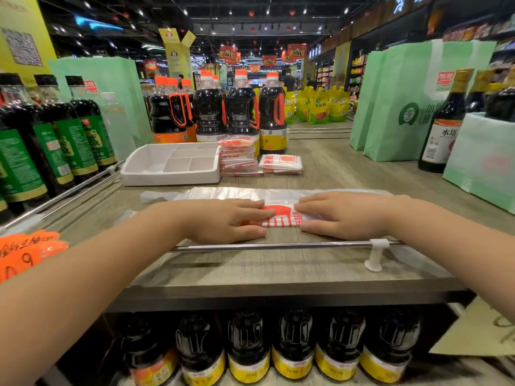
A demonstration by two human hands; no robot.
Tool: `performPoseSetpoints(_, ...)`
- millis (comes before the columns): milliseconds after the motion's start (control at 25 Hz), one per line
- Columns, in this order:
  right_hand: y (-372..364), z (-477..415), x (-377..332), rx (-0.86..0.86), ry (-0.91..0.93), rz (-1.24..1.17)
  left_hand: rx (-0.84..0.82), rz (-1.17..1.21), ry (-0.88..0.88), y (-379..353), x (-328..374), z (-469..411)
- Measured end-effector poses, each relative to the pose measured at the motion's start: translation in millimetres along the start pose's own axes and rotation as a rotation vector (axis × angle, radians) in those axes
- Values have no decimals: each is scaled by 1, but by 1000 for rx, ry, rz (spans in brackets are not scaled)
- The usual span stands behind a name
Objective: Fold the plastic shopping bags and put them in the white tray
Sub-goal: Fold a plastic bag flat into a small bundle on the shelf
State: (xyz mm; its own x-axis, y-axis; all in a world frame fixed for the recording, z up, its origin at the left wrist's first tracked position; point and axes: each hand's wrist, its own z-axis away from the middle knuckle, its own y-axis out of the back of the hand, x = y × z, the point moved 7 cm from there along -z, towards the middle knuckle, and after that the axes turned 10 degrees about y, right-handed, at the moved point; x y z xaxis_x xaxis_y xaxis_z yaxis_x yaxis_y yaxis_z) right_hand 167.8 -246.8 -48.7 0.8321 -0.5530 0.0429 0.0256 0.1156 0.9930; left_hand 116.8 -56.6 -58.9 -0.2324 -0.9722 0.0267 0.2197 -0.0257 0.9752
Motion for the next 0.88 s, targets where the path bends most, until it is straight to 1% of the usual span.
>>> performPoseSetpoints(120,-4,1,3,1,-5,-28,22,-18,-9,-3,-4,1)
performPoseSetpoints(280,-3,8,2,3,-13,-33,59,-99,26,-2,-4,4)
performPoseSetpoints(400,-5,11,0,-42,-38,-50,59,-162,45,-1,0,8)
performPoseSetpoints(480,-2,14,-3,-37,-44,-37,97,-222,42,3,5,11)
performPoseSetpoints(640,4,14,-7,-8,-54,56,197,-302,7,13,18,16)
performPoseSetpoints(800,10,15,-10,36,-31,199,224,-220,-30,16,17,23)
performPoseSetpoints(880,12,13,-13,54,-9,254,249,-223,-39,18,16,24)
